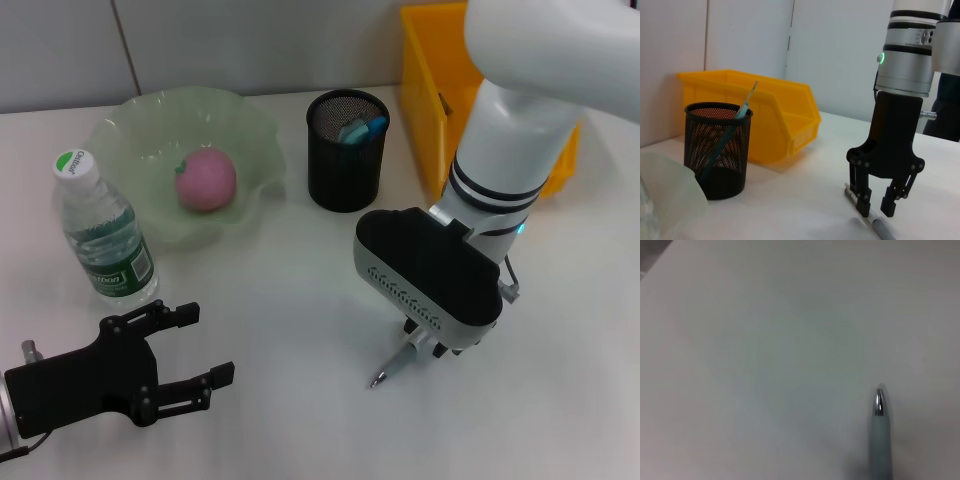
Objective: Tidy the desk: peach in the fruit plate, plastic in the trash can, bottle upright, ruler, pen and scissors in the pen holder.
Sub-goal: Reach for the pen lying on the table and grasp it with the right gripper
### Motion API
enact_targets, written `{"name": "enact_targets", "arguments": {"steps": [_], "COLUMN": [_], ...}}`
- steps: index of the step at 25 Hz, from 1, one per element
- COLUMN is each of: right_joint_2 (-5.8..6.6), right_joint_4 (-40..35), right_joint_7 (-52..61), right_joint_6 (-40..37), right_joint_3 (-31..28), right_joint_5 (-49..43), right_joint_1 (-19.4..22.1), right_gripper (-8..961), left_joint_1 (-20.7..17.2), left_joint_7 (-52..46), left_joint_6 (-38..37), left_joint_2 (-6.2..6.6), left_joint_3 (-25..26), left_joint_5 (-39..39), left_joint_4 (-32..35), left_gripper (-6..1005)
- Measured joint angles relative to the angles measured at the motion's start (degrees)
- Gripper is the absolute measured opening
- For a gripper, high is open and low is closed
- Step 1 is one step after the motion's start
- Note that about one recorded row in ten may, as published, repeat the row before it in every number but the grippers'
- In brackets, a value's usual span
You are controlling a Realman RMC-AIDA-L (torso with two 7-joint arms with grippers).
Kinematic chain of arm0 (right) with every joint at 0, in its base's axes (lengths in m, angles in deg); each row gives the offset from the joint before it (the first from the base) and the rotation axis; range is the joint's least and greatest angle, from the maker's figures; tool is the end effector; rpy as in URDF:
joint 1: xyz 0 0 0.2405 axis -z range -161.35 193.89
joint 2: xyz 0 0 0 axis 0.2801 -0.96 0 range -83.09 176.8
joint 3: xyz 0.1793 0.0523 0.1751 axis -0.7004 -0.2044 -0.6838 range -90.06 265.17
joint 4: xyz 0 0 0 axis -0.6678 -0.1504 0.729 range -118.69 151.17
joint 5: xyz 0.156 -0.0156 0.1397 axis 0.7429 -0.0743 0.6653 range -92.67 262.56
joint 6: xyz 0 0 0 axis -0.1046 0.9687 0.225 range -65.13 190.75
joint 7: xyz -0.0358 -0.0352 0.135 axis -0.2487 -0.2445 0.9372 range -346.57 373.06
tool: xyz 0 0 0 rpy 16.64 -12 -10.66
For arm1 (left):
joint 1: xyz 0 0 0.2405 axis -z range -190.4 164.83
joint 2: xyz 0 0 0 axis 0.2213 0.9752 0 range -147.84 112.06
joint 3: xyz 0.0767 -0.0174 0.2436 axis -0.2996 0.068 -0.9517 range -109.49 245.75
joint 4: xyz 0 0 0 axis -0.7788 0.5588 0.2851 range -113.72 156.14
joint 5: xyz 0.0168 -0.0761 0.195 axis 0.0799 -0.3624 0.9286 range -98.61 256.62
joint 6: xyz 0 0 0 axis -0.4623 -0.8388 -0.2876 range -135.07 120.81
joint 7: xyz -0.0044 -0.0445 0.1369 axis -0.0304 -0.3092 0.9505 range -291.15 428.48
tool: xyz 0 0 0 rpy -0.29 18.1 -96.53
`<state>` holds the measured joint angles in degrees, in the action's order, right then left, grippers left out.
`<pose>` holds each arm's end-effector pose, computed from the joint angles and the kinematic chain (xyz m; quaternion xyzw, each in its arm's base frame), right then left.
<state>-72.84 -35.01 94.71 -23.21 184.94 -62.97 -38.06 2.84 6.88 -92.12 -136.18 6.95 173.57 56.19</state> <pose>0.1533 0.3589 -0.0779 0.8803 0.3176 0.3305 0.1223 -0.2997 0.2630 -0.0304 -0.9418 -0.1639 -0.2525 0.1495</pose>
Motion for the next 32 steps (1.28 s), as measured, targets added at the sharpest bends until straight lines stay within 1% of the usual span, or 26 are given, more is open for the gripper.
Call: {"name": "enact_targets", "arguments": {"steps": [4,9,22,32], "right_joint_2": [-0.03,-0.09,-0.10,-0.18], "right_joint_4": [1.75,2.05,2.56,3.61], "right_joint_7": [-0.26,-0.32,-0.37,-0.82], "right_joint_6": [0.57,0.81,1.30,2.19], "right_joint_3": [0.00,0.00,0.77,1.41], "right_joint_5": [0.39,0.43,0.44,0.98], "right_joint_1": [-0.93,-1.21,-1.22,-1.37], "right_gripper": [364,365,259,203], "left_joint_1": [0.03,0.02,0.25,0.42], "left_joint_7": [0.00,0.00,0.00,0.00], "left_joint_6": [0.00,0.00,-0.01,-0.01], "left_joint_2": [0.00,0.00,0.03,0.08], "left_joint_3": [0.04,0.16,0.79,0.80], "left_joint_5": [0.00,0.00,0.00,0.00], "left_joint_4": [0.00,0.00,0.00,0.15], "left_gripper": [835,835,834,834]}}
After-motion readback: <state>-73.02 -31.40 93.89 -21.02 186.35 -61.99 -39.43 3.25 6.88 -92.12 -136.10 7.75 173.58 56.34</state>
